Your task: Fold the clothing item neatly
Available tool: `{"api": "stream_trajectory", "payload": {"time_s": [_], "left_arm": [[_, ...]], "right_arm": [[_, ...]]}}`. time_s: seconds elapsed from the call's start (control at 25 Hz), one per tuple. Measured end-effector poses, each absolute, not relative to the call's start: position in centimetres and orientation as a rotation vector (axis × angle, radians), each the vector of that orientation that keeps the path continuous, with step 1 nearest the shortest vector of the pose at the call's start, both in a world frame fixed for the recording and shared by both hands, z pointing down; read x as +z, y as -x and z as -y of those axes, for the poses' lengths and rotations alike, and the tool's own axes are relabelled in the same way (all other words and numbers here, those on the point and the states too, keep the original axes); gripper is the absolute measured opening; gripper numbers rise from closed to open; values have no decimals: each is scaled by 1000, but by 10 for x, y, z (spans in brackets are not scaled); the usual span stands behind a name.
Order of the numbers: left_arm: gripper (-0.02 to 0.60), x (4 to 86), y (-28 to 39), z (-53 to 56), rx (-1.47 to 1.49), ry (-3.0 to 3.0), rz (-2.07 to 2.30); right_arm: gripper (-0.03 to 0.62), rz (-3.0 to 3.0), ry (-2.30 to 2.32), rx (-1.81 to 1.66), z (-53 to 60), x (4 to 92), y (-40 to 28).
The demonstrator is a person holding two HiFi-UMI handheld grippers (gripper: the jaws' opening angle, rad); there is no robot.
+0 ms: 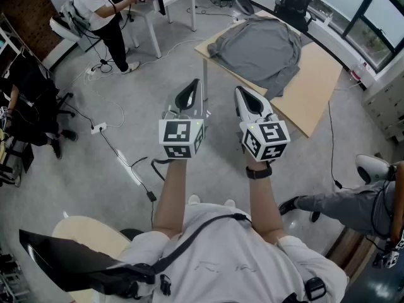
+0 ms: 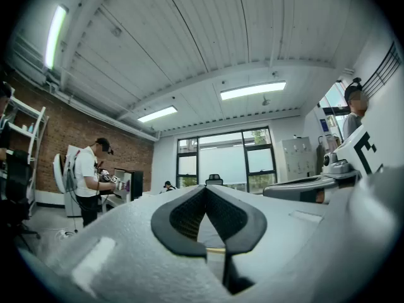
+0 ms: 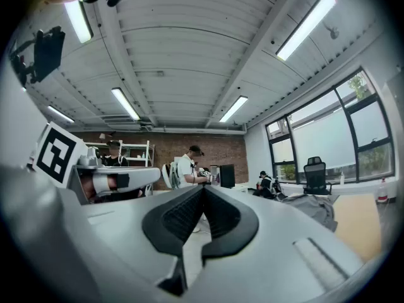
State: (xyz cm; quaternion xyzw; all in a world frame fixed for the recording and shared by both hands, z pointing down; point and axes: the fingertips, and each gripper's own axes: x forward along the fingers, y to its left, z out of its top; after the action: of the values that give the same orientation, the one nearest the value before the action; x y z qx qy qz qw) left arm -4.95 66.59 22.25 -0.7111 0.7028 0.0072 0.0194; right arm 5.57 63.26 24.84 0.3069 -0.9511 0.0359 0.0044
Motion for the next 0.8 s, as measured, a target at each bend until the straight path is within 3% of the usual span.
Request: {"api": "stream_trajectory", "payload": {"time_s": [0.8], "left_arm": [[2, 258, 74, -684, -23, 2431, -2054]], "right_arm": [[2, 2835, -1163, 196, -666, 278, -22]]}}
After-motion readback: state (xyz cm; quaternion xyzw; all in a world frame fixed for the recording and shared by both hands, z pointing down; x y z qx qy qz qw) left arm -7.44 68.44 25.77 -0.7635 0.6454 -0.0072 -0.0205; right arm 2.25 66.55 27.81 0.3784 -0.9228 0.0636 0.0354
